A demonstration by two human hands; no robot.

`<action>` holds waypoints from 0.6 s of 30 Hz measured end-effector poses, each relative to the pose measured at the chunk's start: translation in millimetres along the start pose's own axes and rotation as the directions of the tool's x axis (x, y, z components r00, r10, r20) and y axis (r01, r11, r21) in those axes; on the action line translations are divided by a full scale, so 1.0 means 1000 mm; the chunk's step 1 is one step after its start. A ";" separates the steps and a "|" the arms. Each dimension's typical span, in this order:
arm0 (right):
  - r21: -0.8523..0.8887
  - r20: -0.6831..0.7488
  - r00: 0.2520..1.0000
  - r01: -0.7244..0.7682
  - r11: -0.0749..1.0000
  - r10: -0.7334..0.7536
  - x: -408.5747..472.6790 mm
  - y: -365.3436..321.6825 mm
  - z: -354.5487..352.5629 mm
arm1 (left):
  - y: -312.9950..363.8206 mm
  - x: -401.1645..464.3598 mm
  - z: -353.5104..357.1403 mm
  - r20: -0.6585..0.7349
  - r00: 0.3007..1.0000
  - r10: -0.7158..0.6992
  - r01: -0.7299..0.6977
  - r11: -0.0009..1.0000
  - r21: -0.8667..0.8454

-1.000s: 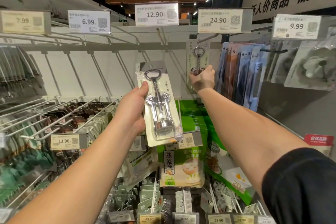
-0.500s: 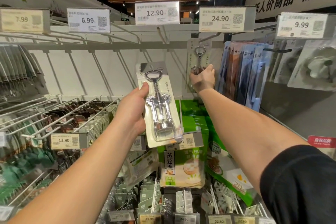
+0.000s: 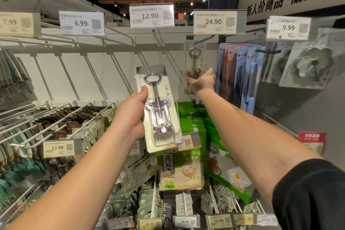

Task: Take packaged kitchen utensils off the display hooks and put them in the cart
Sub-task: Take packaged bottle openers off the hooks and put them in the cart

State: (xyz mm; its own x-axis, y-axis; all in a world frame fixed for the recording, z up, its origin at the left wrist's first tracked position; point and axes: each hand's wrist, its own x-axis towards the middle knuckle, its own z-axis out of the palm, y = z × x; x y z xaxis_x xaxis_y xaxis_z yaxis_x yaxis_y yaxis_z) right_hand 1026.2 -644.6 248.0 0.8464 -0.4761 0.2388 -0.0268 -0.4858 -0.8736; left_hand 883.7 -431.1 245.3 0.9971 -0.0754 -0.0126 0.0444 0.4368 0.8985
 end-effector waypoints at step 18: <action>0.039 0.208 0.945 0.249 0.968 -0.252 -0.208 0.012 -0.061 | -0.019 -0.010 0.047 0.155 0.983 0.101 -0.116 0.989 0.093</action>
State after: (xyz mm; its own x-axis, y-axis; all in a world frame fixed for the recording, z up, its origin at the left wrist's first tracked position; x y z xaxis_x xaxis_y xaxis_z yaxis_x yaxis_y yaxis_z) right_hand 817.8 -596.6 213.4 0.9171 -0.1754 0.3579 0.2060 -0.5601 -0.8024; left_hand 870.0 -480.6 249.4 0.9747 -0.1694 0.1460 -0.0774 0.3571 0.9308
